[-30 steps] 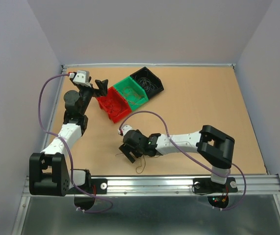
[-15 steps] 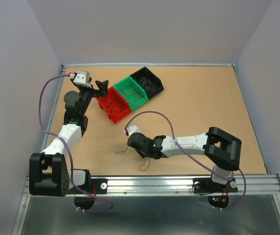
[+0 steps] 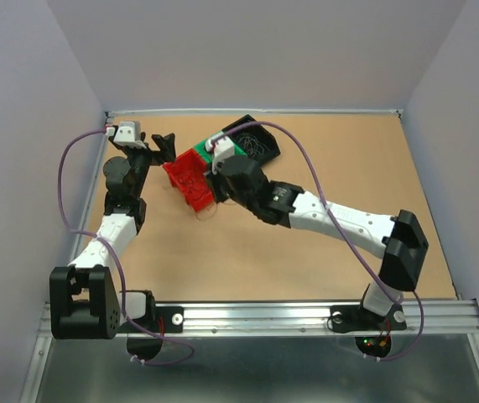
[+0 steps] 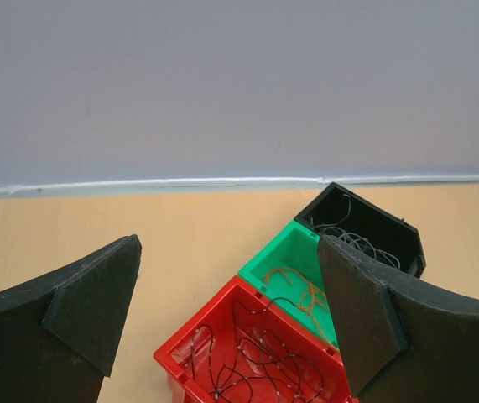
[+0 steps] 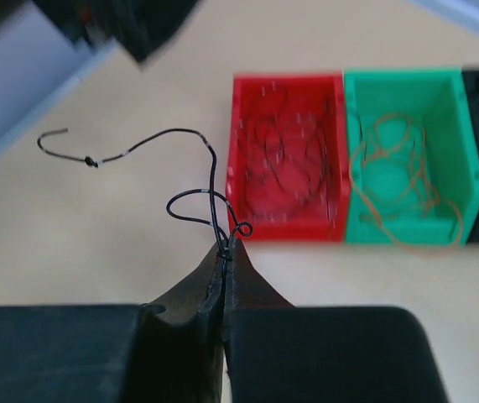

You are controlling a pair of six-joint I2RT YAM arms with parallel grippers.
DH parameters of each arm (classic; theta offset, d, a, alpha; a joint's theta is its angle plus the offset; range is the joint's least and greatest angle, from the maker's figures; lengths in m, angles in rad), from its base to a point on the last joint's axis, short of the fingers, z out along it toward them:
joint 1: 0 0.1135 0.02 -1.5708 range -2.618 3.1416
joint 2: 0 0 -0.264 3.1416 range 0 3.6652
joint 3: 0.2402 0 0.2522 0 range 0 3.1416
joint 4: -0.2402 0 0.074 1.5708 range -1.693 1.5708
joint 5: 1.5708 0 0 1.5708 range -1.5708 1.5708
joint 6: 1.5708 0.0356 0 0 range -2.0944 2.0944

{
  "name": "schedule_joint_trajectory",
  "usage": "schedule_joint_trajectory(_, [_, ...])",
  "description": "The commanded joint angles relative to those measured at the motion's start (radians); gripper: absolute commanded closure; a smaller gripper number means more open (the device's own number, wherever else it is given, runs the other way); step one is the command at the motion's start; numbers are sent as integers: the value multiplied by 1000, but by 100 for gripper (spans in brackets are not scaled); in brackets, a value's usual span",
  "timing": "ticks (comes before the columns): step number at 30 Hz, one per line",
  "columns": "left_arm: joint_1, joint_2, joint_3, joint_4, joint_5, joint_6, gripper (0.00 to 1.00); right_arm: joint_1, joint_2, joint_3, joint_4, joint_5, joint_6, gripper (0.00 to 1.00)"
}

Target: Untangle the cables

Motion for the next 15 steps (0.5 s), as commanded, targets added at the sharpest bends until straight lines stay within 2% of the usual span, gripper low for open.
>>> schedule_joint_trajectory(1, [29,4,21,63,-26,-68,2,-45,134,238,105,-60,-58,99])
schedule_joint_trajectory(2, [56,3,16,75,-23,-73,2,-64,198,322,108,-63,-56,99])
schedule_joint_trajectory(8, [72,-9,6,90,-64,-81,2,-150,416,508,214,-176,0,99])
schedule_joint_trajectory(12, [87,-42,7,68,-180,-87,2,-182,647,700,205,-176,11,99])
schedule_joint_trajectory(15, [95,-65,-3,71,-188,-87,3,-211,729,719,197,-185,28,99])
